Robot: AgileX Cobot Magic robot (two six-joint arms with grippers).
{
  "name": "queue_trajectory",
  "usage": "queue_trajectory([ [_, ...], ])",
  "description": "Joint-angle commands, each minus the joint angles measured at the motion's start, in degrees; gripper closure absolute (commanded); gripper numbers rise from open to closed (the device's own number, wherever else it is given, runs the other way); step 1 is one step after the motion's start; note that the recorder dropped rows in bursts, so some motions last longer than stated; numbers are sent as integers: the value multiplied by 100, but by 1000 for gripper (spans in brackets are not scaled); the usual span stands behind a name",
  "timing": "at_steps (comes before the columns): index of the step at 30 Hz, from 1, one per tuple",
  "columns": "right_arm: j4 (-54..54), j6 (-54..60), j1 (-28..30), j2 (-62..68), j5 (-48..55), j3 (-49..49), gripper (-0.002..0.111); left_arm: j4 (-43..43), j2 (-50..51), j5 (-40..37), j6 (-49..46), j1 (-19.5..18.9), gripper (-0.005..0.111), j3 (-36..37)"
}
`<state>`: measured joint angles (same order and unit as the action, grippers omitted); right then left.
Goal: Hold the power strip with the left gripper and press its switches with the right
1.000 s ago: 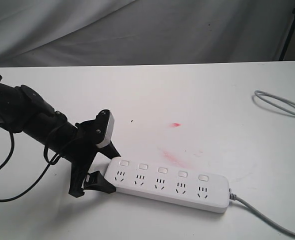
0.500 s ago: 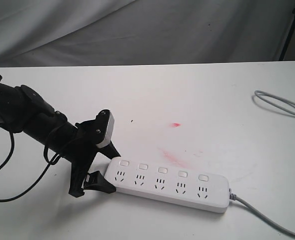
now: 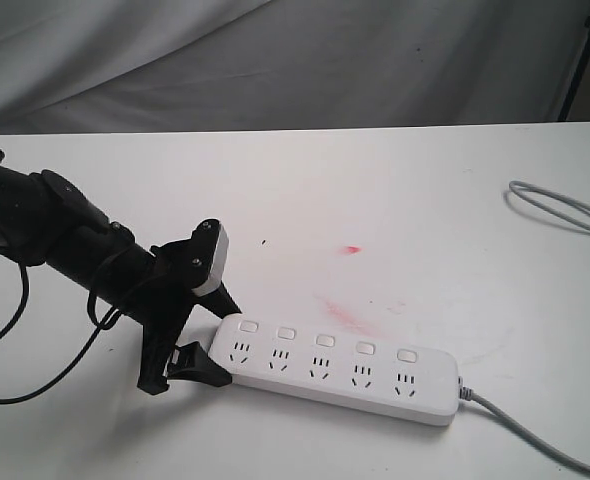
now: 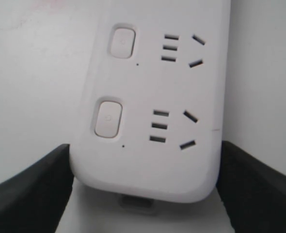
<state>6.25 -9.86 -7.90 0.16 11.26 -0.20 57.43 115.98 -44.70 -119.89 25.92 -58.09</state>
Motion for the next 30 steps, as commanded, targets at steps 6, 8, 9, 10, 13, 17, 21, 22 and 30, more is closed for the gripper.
queue_trajectory([
  [6,48,-11,50,-16,19,20,108,70,5,-24,37,34,35,-20],
  [8,48,-11,50,-16,19,20,108,70,5,-24,37,34,35,-20],
  [9,48,-11,50,-16,19,20,108,70,5,-24,114,34,35,-20],
  [10,48,-11,50,-16,19,20,108,70,5,-24,150,34,35,-20],
  [13,48,-11,50,-16,19,20,108,58,5,-10,161,34,35,-20],
  [17,48,-11,50,-16,19,20,108,58,5,93,161,34,35,-20],
  [21,48,-11,50,-16,19,20,108,58,5,138,161,34,32,-20],
  [22,48,-11,50,-16,19,20,108,58,5,137,161,34,29,-20],
  [30,48,-11,50,-16,19,20,108,90,5,137,396,34,19,-20],
])
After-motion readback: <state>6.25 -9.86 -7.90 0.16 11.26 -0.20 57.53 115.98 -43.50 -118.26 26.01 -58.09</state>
